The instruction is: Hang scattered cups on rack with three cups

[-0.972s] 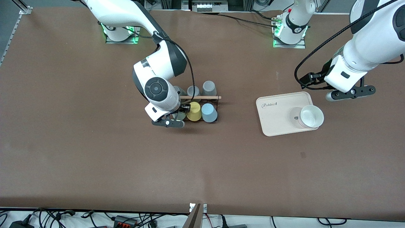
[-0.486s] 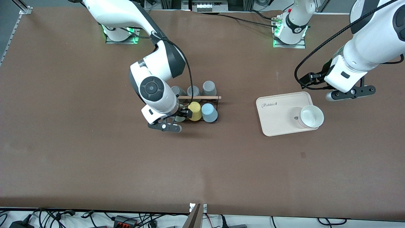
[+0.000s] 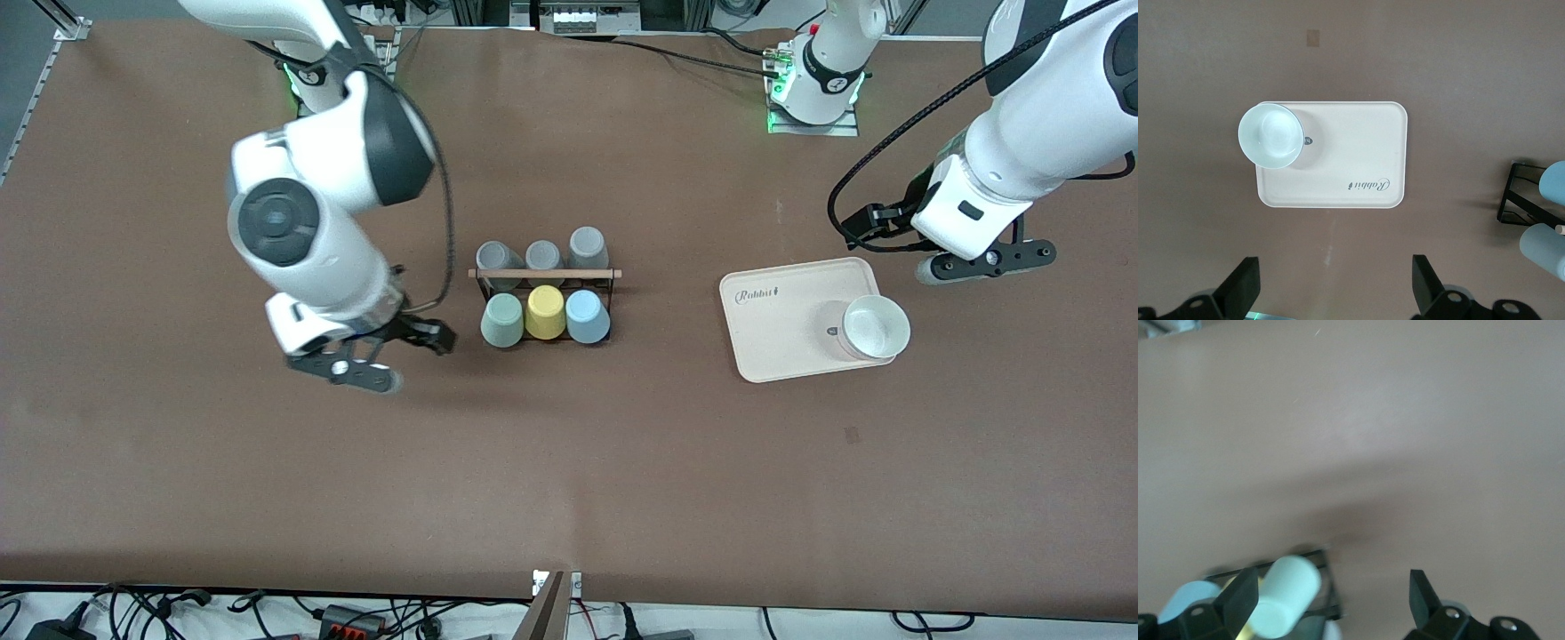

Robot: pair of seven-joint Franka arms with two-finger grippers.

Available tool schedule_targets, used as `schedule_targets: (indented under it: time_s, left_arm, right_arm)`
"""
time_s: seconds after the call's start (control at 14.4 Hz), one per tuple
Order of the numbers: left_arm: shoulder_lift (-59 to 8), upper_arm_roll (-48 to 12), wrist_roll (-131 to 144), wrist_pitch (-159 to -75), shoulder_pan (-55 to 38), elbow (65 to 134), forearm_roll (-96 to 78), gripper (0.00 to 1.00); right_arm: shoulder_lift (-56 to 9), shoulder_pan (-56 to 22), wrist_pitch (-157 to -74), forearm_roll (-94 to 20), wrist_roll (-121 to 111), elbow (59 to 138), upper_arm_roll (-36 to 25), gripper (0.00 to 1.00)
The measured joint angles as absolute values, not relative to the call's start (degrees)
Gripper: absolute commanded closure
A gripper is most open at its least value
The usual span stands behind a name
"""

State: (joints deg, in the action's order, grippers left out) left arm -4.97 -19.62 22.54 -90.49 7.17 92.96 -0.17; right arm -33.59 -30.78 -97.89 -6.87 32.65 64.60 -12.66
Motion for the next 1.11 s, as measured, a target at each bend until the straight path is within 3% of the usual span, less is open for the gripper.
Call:
schedule_targets:
  time_s: [0.62, 0.9, 1.11]
  left_arm:
    - [-4.97, -19.61, 22.54, -90.49, 7.29, 92.97, -0.29, 0.0]
    - [-4.97, -19.6, 22.56, -90.49, 7.34, 92.97, -0.29, 0.0]
    - [-4.97, -19.6, 22.56, -90.49, 7.33, 92.97, -0.29, 0.0]
  right_arm:
    - [-27.0, -12.75, -91.59, -6.66, 7.36, 64.27, -12.93, 0.0]
    - [-22.43, -1.35, -90.96, -4.47, 2.91, 65.18, -4.06, 0.0]
    - [-19.75, 1.67, -90.72, -0.78, 1.04, 66.97, -0.43, 0.0]
